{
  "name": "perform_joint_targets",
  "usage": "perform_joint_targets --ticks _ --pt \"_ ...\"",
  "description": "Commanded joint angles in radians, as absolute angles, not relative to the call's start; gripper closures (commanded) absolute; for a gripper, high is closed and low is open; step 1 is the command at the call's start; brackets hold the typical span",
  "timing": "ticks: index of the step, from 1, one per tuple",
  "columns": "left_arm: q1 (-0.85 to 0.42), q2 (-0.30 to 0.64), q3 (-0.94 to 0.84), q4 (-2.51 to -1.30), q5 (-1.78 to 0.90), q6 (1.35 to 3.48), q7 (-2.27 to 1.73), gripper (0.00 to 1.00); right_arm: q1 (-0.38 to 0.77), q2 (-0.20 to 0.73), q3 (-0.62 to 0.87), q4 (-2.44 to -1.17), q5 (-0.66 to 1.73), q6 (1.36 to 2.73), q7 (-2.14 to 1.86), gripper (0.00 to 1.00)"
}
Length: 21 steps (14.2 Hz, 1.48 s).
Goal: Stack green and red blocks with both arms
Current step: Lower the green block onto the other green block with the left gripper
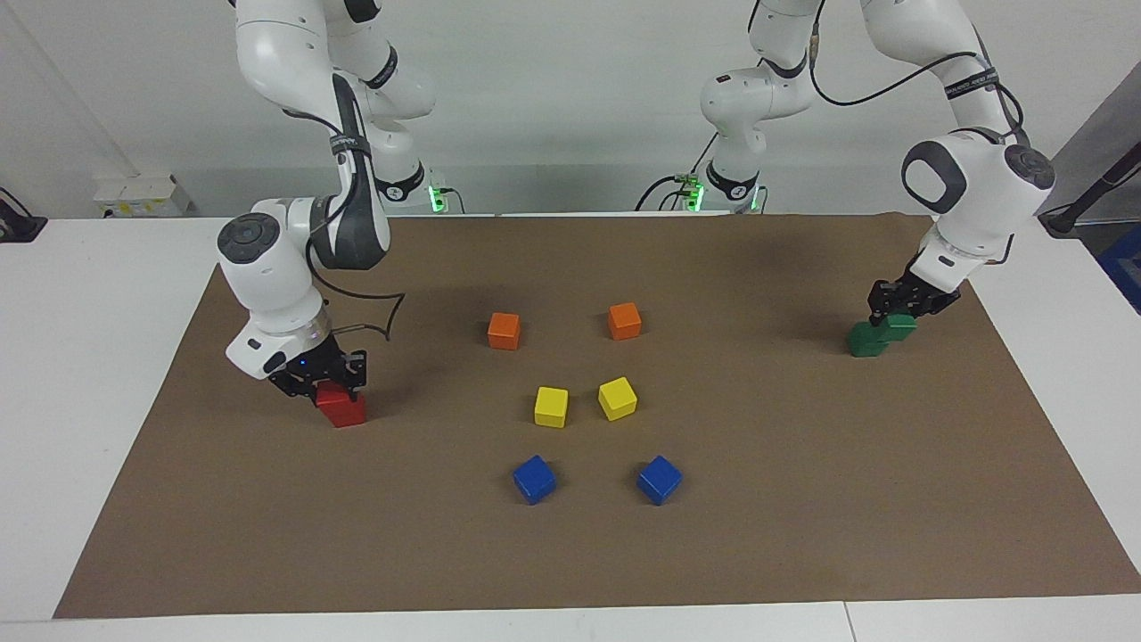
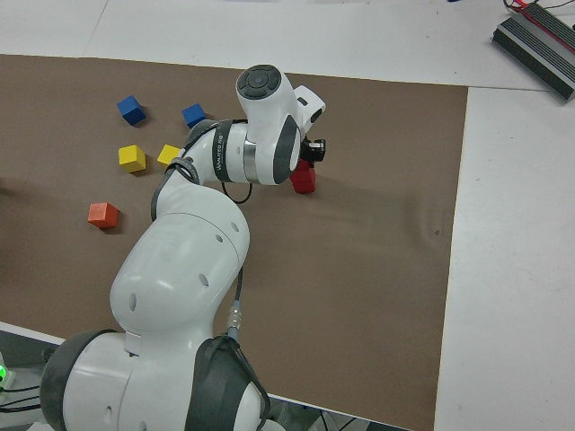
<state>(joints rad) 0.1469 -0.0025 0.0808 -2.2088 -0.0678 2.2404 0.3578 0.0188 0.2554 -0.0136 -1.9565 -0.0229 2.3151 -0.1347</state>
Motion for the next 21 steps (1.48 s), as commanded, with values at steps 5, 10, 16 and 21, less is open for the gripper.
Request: perform_joint_targets --ticks 5,10,16,21 --pt "0.153 -0.060 0.071 -2.335 -0.067 2.379 0.308 1.00 0.009 0.236 -0.009 -1.982 -0.017 2.338 -0.169 0.76" --pt "0.156 -0.060 0.071 -2.371 -0.067 2.427 0.308 1.00 0.008 0.236 -0.009 -1.982 -0.017 2.339 -0.169 0.32" --pt "0.153 -0.058 0.071 -2.364 -0.066 2.425 0.324 0.41 0.006 0.236 -0.009 -1.982 -0.017 2.338 -0.169 0.00" --pt "0.146 -0.045 0.071 -2.284 -0.066 2.306 0.321 0.00 0.012 0.221 -0.009 -1.944 -0.017 2.252 -0.137 0.00"
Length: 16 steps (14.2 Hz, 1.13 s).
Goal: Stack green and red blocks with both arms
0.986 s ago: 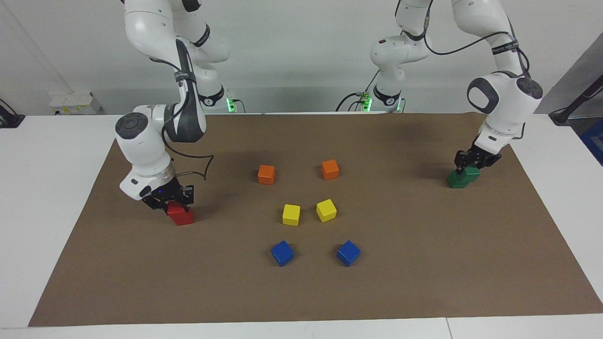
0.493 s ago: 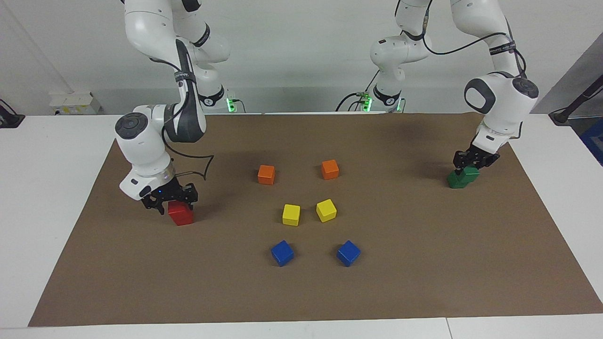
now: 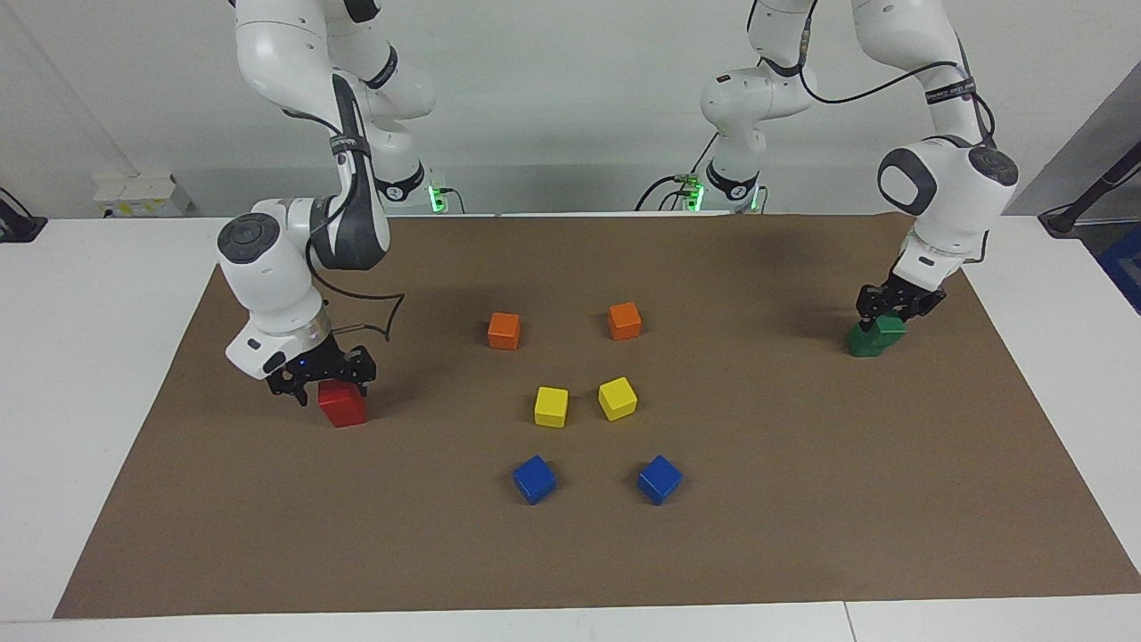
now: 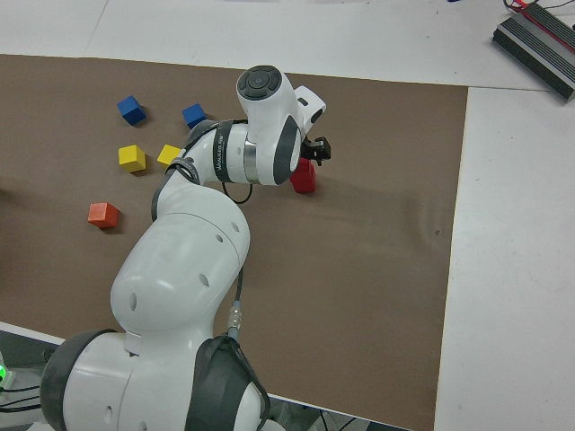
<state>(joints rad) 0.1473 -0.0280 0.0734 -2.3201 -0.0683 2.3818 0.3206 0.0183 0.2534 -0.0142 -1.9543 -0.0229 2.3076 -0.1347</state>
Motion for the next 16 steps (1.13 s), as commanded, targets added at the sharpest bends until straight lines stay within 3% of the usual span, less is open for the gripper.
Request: perform_joint_targets --ticks 1,7,10,16 --pt "0.146 -0.041 0.071 -2.248 -0.066 2.260 0.321 0.00 0.014 0.209 -0.009 -1.900 -0.017 2.176 -0.129 0.00" --pt "0.144 -0.055 0.069 -2.014 -0.058 1.978 0.322 0.00 0.023 -0.007 0.006 -1.852 -0.015 1.919 -0.094 0.00" --pt "0.141 -0.101 0.055 -1.976 -0.060 1.931 0.295 0.00 0.023 -0.103 0.006 -1.841 -0.015 1.821 -0.094 0.00" --pt "0.055 0.003 0.046 -1.660 -0.002 1.697 -0.003 0.00 0.006 -0.071 0.003 -1.622 -0.034 1.522 -0.094 0.00"
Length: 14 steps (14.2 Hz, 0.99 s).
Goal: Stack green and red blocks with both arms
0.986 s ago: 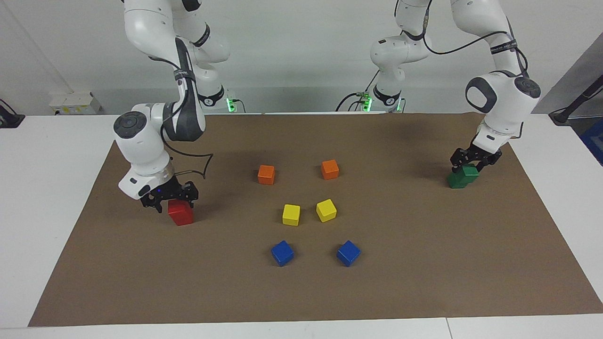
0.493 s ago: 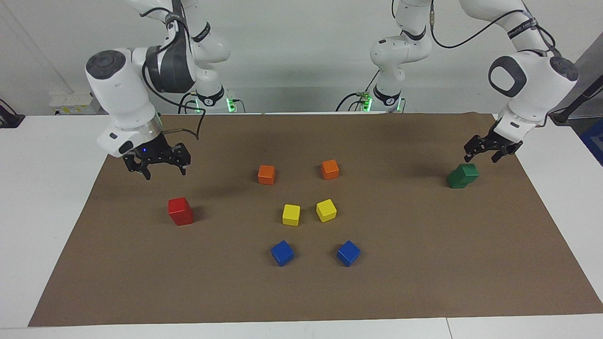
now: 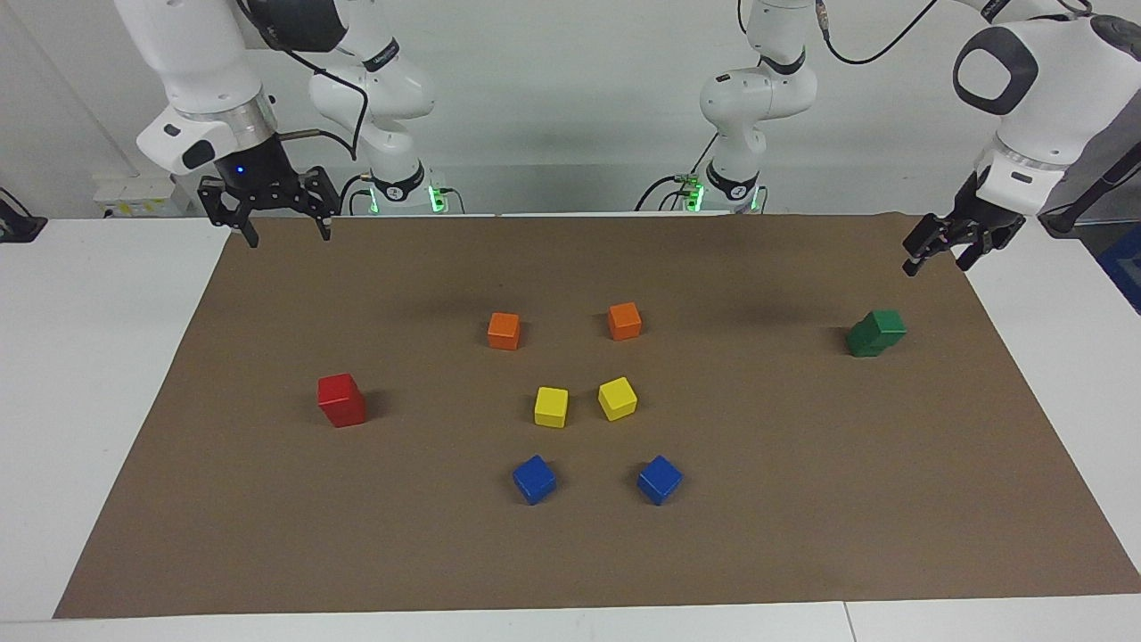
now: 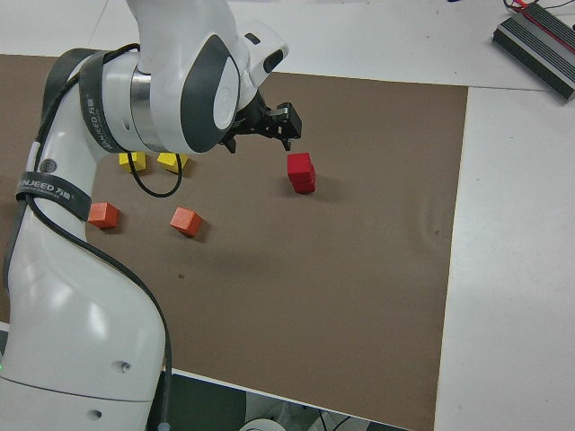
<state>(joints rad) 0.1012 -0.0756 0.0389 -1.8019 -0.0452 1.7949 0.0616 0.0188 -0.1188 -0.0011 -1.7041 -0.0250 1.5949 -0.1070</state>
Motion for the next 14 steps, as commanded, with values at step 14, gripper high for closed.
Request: perform_joint_targets --ticks 14 --pt "-0.014 0.012 0.052 -1.595 -0.015 1.554 0.005 0.00 -0.017 -0.055 0.006 -1.569 -0.031 1.440 -0.095 0.00"
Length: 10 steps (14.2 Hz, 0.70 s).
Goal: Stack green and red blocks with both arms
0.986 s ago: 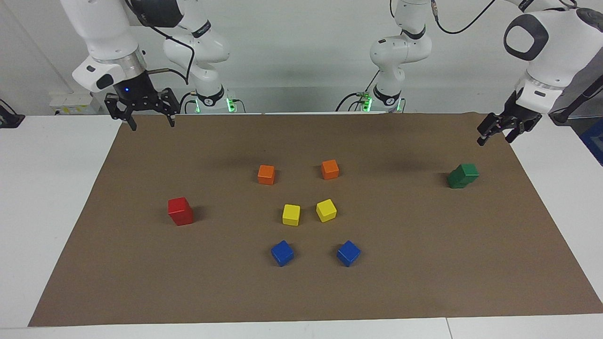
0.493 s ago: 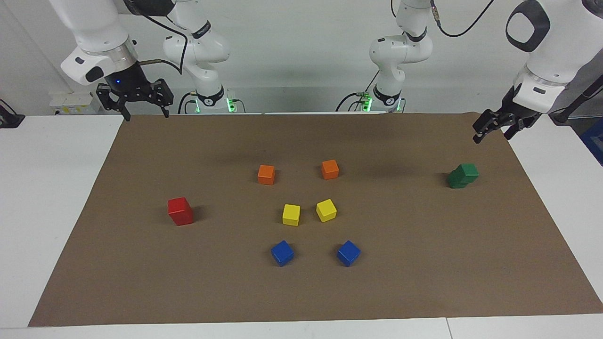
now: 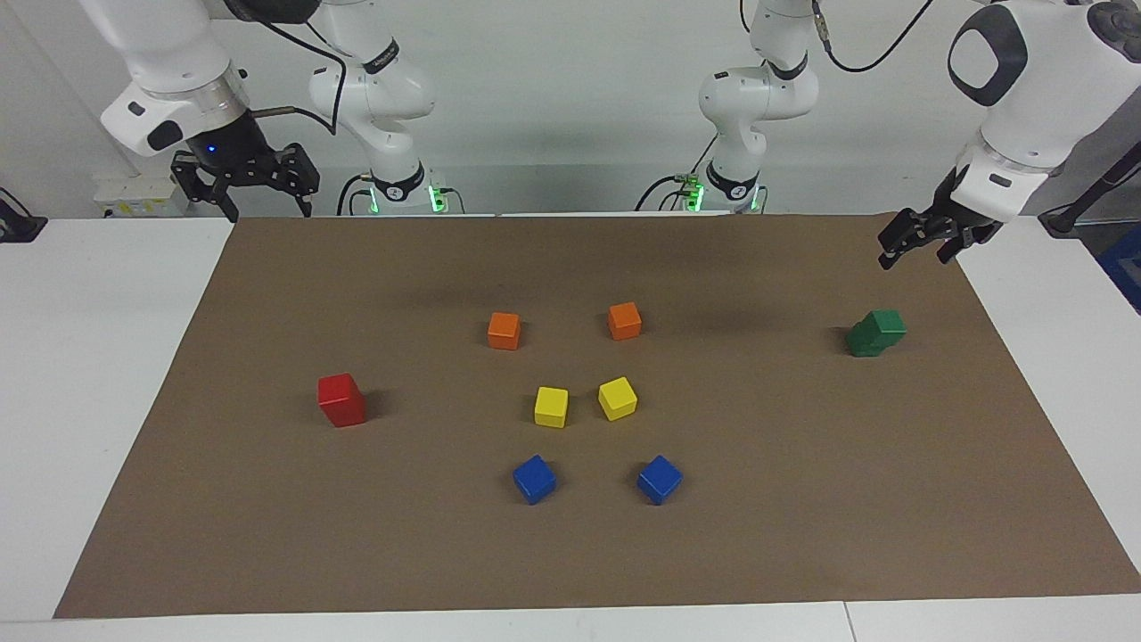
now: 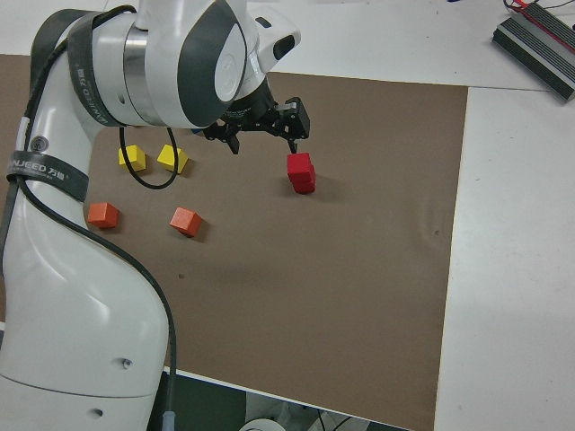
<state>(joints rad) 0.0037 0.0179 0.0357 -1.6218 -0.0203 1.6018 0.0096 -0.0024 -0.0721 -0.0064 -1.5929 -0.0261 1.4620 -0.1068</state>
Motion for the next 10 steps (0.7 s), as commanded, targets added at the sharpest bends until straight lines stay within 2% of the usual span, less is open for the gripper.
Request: perform_joint_targets --ticks 1,5,10 --pt "-0.015 0.005 0.052 -1.597 -0.015 1.554 0.005 0.00 -0.018 -0.055 0.006 -1.571 -0.031 1.442 -0.095 0.00" --pt "-0.049 -0.024 0.054 -1.595 -0.012 1.520 0.002 0.00 -0.018 -0.054 0.006 -1.574 -0.032 1.456 -0.094 0.00" --pt "-0.017 -0.104 0.046 -1.696 -0.011 1.525 0.005 0.00 -0.018 -0.051 0.006 -1.572 -0.034 1.473 -0.092 0.00"
